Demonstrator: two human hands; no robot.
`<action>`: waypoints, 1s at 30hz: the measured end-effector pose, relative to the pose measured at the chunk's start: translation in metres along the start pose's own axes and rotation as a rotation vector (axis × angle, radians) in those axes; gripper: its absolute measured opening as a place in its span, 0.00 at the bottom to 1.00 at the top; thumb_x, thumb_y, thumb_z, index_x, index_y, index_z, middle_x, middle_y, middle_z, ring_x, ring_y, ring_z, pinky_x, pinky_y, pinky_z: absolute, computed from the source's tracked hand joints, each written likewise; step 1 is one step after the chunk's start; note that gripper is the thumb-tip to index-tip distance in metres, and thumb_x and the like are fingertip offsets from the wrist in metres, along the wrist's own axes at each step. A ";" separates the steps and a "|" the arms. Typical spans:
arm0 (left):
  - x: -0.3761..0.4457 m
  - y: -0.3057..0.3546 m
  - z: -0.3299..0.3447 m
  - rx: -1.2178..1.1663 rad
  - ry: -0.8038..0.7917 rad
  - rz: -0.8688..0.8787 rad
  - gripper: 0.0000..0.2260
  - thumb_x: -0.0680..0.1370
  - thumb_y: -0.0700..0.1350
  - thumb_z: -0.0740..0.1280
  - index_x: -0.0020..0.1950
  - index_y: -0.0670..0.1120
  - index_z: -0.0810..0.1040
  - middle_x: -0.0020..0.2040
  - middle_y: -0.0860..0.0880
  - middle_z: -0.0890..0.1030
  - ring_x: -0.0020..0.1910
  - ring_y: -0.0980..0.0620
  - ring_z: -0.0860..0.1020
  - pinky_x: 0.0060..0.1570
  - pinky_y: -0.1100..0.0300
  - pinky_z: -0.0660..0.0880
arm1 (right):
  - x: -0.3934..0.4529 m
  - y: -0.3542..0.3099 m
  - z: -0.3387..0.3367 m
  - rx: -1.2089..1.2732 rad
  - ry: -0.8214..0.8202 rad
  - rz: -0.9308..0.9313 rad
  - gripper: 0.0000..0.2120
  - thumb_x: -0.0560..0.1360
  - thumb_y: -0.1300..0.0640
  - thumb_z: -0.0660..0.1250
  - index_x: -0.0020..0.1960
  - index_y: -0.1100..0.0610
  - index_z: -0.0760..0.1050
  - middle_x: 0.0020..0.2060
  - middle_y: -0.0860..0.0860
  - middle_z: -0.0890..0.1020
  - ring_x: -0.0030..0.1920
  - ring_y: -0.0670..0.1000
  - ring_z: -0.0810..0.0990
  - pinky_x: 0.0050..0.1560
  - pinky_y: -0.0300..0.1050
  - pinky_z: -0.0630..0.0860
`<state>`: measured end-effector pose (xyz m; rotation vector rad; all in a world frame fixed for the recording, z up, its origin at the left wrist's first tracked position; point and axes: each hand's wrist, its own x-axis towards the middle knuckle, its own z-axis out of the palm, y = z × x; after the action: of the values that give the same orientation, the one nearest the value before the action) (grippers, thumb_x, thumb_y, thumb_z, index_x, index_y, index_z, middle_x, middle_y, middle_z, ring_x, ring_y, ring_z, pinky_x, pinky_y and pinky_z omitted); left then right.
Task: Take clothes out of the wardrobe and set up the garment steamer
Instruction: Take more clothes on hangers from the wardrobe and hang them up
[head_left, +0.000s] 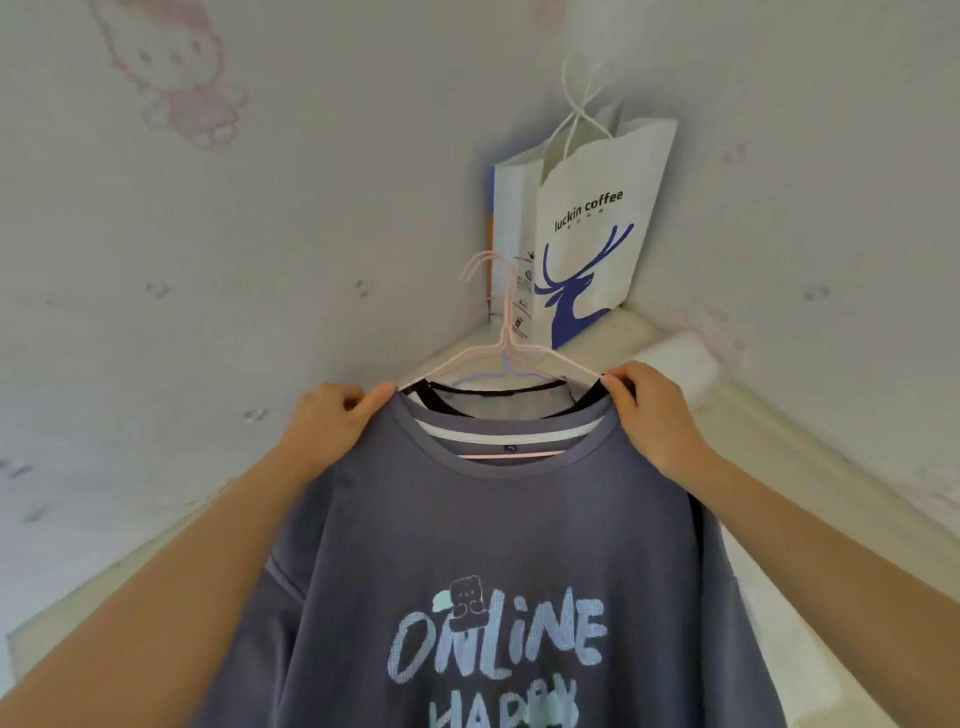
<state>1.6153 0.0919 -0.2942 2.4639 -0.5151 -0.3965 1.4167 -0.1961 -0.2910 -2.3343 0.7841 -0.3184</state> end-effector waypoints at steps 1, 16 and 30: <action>0.001 -0.010 0.005 -0.014 -0.080 -0.025 0.27 0.78 0.61 0.60 0.31 0.40 0.70 0.28 0.47 0.69 0.30 0.49 0.67 0.34 0.56 0.65 | 0.004 0.007 0.008 -0.007 -0.008 0.011 0.10 0.81 0.56 0.59 0.50 0.59 0.77 0.44 0.52 0.79 0.45 0.52 0.76 0.47 0.40 0.68; 0.044 -0.051 0.042 -0.127 0.000 -0.211 0.18 0.78 0.53 0.66 0.34 0.40 0.76 0.32 0.43 0.77 0.34 0.45 0.74 0.37 0.55 0.68 | 0.064 0.038 0.054 0.026 -0.097 0.093 0.05 0.80 0.59 0.61 0.52 0.55 0.76 0.41 0.52 0.79 0.41 0.53 0.76 0.41 0.41 0.69; 0.035 -0.053 0.061 0.203 0.008 -0.309 0.16 0.78 0.58 0.62 0.52 0.45 0.76 0.50 0.42 0.81 0.51 0.39 0.78 0.49 0.50 0.75 | 0.047 0.053 0.075 -0.232 -0.014 -0.021 0.10 0.79 0.59 0.62 0.56 0.58 0.79 0.51 0.58 0.74 0.52 0.59 0.71 0.54 0.52 0.73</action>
<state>1.6369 0.0872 -0.3793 2.7497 -0.1753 -0.4772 1.4605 -0.2197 -0.3817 -2.5596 0.8283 -0.2301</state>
